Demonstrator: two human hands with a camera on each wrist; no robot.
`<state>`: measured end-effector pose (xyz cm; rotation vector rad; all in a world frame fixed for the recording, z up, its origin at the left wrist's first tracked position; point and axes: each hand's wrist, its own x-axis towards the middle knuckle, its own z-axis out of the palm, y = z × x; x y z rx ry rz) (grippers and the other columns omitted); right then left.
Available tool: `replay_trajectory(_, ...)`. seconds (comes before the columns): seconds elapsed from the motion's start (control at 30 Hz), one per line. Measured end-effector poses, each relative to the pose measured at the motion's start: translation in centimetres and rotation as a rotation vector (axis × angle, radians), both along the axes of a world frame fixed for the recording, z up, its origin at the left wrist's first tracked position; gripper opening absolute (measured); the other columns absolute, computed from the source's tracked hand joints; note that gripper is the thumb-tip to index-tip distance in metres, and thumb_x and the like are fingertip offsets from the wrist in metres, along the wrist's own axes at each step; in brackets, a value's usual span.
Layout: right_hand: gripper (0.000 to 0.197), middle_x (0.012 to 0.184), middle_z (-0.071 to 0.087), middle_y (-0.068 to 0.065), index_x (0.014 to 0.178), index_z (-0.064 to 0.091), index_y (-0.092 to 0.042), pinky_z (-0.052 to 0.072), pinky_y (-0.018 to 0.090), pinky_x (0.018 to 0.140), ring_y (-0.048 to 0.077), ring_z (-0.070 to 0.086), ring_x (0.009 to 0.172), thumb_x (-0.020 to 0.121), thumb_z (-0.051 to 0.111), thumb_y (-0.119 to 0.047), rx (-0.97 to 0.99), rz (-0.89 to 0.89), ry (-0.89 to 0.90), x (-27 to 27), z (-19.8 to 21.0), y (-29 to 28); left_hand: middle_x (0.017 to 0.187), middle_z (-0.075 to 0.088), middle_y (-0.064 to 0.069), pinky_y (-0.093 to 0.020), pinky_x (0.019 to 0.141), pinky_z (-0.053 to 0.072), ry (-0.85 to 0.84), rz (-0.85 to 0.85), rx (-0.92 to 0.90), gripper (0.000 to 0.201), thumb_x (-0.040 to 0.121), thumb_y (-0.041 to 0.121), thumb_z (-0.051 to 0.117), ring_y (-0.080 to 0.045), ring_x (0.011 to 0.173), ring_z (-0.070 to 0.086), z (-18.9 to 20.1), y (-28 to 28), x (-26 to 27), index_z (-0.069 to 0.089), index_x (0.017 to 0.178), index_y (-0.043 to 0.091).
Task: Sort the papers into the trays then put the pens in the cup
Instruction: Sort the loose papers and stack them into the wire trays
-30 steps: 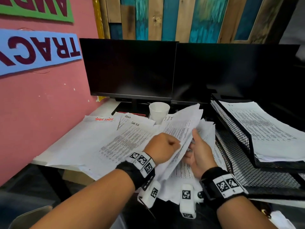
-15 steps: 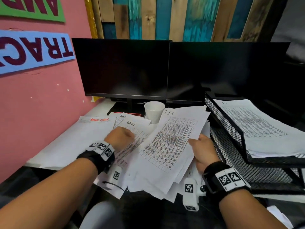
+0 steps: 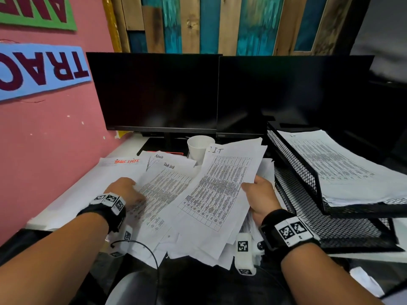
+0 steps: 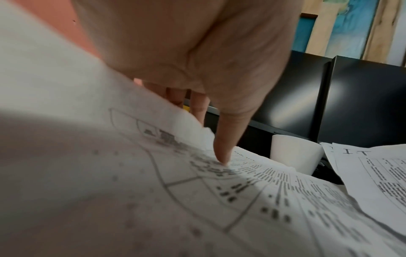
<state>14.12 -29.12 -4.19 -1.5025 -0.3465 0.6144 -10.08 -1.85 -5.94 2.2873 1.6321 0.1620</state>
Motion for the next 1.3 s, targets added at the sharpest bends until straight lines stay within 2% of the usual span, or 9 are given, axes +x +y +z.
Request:
replay_trajectory(0.17,0.039,0.102,0.082,0.003,0.110,0.079,-0.017,0.064,0.052,0.086,0.033,0.077,0.097,0.097,0.051,0.007,-0.004,0.005,-0.001,0.1,0.0,-0.1,0.119,0.072,-0.006,-0.034,0.088,0.052,-0.199,0.069,0.064,0.047,0.082,0.034,0.083,-0.030,0.107,0.067,0.7,0.4,-1.2,0.068,0.124,0.019)
replay_trajectory(0.27,0.040,0.101,0.082,0.002,0.112,0.079,-0.017,0.066,0.042,0.075,0.030,0.078,0.093,0.098,0.051,0.008,0.003,0.020,0.012,0.1,0.0,-0.3,0.100,0.075,-0.007,-0.035,0.075,0.053,-0.347,0.107,0.045,0.024,0.084,0.037,0.081,-0.030,0.083,0.069,1.1,1.3,-2.2,0.070,0.096,0.019)
replay_trajectory(0.37,0.040,0.101,0.082,0.003,0.112,0.079,-0.018,0.064,0.051,0.083,0.033,0.077,0.096,0.097,0.051,0.007,-0.005,0.005,0.005,0.4,-0.3,-0.4,0.092,0.075,-0.011,-0.035,0.064,0.051,-0.595,0.124,0.024,0.015,0.091,0.028,0.075,-0.029,0.065,0.065,1.8,2.1,-3.3,0.066,0.097,0.017)
replay_trajectory(0.53,0.041,0.105,0.081,0.007,0.116,0.077,-0.016,0.064,0.048,0.081,0.034,0.076,0.096,0.098,0.049,0.009,0.016,-0.009,0.054,0.4,-0.4,-0.8,0.105,0.074,-0.008,-0.040,0.081,0.055,-1.086,0.088,-0.070,0.005,0.100,0.012,0.064,-0.028,0.091,0.067,4.2,1.7,-4.1,0.067,0.101,0.015)
replay_trajectory(0.67,0.042,0.108,0.081,0.009,0.117,0.076,-0.013,0.062,0.053,0.089,0.036,0.075,0.102,0.097,0.048,0.011,0.048,0.013,0.061,0.1,-0.4,-0.9,0.094,0.071,0.001,-0.030,0.072,0.053,-1.280,0.086,-0.214,0.019,0.102,0.006,0.060,-0.016,0.083,0.068,6.0,0.0,-2.5,0.063,0.091,0.021)
replay_trajectory(0.8,0.042,0.110,0.081,0.008,0.118,0.076,-0.015,0.058,0.059,0.095,0.035,0.075,0.106,0.099,0.048,0.009,0.072,0.008,0.061,-0.1,-0.3,-0.7,0.095,0.077,0.000,-0.033,0.076,0.056,-1.216,-0.007,-0.313,0.018,0.101,0.007,0.061,-0.016,0.081,0.072,5.9,-2.1,-0.1,0.067,0.092,0.022)
replay_trajectory(0.93,0.044,0.112,0.080,0.008,0.115,0.076,-0.018,0.059,0.055,0.095,0.034,0.074,0.107,0.102,0.043,0.008,0.085,0.026,0.092,-0.4,0.2,-0.8,0.066,0.068,-0.002,-0.022,0.050,0.047,-0.994,-0.067,-0.400,0.019,0.093,0.007,0.064,-0.016,0.049,0.062,4.7,-4.8,2.7,0.060,0.077,0.016)
replay_trajectory(1.17,0.045,0.117,0.079,0.012,0.128,0.070,-0.020,0.060,0.056,0.094,0.036,0.074,0.108,0.104,0.041,0.005,0.146,0.019,0.185,-0.5,0.4,-1.2,0.079,0.052,-0.008,-0.036,0.073,0.039,-0.699,-0.138,-0.519,0.010,0.081,0.021,0.057,-0.024,0.076,0.049,3.0,-8.1,6.5,0.049,0.078,0.016)
replay_trajectory(1.3,0.041,0.136,0.071,0.002,0.138,0.064,-0.031,0.048,0.058,0.111,0.030,0.067,0.125,0.100,0.055,-0.044,0.125,-0.020,0.182,-0.6,0.5,-0.8,0.079,0.051,-0.007,-0.036,0.072,0.037,-0.669,-0.139,-0.537,0.007,0.081,0.018,0.053,-0.025,0.075,0.048,2.6,-8.1,7.3,0.048,0.078,0.016)
